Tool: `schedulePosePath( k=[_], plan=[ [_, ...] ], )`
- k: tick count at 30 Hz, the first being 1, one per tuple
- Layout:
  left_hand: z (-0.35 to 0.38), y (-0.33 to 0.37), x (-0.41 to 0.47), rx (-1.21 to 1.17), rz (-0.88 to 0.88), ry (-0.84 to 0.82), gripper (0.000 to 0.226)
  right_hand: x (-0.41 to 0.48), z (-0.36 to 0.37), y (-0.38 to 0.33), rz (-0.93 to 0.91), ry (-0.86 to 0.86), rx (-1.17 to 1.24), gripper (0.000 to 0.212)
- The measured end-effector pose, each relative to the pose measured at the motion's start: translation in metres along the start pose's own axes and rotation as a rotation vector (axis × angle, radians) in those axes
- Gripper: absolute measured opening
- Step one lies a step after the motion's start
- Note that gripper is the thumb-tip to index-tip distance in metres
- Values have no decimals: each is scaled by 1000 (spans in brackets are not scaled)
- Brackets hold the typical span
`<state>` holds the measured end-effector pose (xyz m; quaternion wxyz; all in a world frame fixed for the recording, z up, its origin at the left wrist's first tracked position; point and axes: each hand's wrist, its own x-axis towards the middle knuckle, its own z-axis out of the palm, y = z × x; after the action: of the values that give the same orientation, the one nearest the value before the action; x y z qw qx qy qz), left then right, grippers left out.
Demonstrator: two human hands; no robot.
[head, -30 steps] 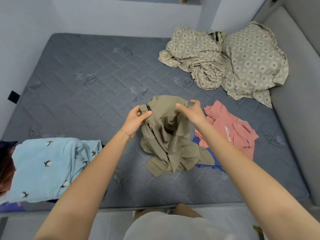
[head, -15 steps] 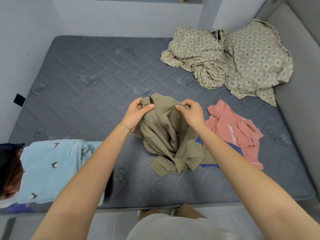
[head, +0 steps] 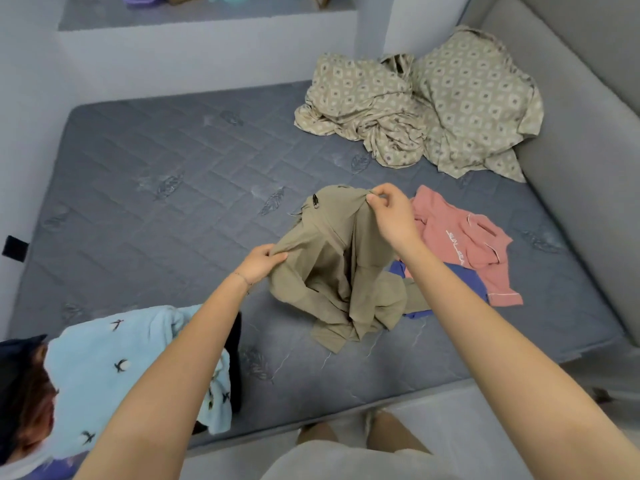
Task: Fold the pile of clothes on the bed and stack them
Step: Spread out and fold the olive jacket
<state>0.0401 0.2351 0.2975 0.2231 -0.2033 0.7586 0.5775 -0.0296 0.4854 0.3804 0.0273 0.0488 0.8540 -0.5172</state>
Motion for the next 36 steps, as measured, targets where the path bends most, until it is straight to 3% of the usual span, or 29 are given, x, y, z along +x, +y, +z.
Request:
schedulePosePath(
  k=[3,7,12,16,19,26,31,36],
  plan=[
    [-5,13,-8,-77,137,92,14,-10,-11,0,23,18,-17,12],
    [7,41,-33,3,352,205,21,-28,-35,0,3,33,-33,13],
    [45,91,-81,-103,500,279,14,-49,-72,-13,-179,61,-8,16],
    [71,119,-131,-205,562,281,21,-76,-111,-34,-361,65,77,26],
    [86,133,-169,-262,657,289,17,-95,-141,-43,-446,38,102,11],
    [79,165,-227,-472,815,196,19,-102,-194,-85,-537,81,385,10],
    [47,165,-189,-221,778,315,16,-73,-167,-84,-539,26,302,18],
    [32,95,-69,149,554,350,21,-26,-82,-8,-349,-79,30,9]
  ],
)
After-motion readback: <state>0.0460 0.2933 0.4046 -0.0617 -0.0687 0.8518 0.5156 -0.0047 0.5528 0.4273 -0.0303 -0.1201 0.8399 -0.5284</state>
